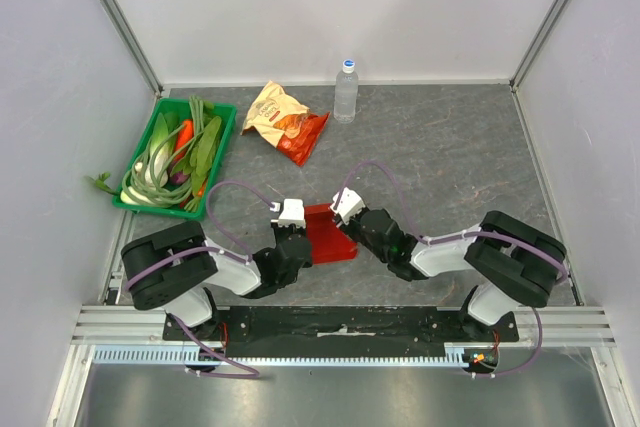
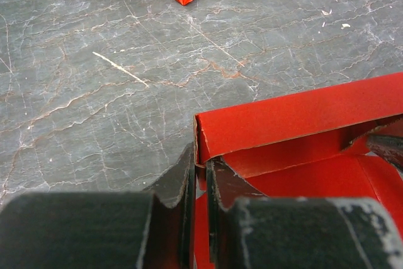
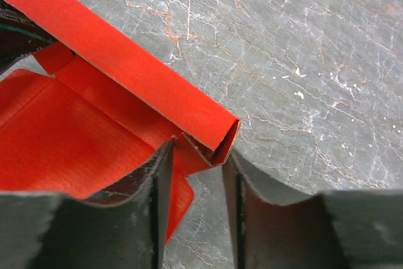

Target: Fold the paper box

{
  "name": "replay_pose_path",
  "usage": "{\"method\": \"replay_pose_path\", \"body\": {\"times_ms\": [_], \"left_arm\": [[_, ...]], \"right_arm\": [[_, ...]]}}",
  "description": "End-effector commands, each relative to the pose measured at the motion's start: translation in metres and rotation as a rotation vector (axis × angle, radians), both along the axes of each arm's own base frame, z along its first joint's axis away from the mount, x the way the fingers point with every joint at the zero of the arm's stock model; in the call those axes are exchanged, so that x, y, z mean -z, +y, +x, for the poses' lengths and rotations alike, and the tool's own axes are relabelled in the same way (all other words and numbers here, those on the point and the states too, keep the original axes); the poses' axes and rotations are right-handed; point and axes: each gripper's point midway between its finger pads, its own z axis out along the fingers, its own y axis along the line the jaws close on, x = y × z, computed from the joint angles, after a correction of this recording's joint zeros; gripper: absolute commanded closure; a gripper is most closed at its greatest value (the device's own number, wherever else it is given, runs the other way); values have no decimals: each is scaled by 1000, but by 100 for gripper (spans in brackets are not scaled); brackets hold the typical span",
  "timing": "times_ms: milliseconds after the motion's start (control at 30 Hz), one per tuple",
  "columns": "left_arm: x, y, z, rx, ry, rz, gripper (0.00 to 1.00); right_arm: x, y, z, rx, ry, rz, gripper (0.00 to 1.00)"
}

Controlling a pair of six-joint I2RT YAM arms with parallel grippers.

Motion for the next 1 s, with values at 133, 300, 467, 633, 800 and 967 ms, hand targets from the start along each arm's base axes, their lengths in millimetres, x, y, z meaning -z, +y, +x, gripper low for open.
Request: {"method": "replay_pose_path", "body": {"times_ms": [133,300,467,633,800,967], "left_arm": [[-8,-15,3,13,-26,-50,98],[-7,-17,4,3,-23,-69,98],[-15,-21,9,8,-50,-39,98],[-36,-31,12,29,-75,-59,98],[-44,-41,13,31,-51,-118,98],[-42,-42,14,29,-44,-109,98]], "right_arm": [[-23,15,17,33,-82,87,78],[-25,20,16,78,-104,110,100],[-22,9,11,306,-164,82,100],[-24,-8,-1,617,-304,27,100],[-15,-6,-4,705,-312,-26,100],[-9,-5,-1,682,-302,-57,100]]}}
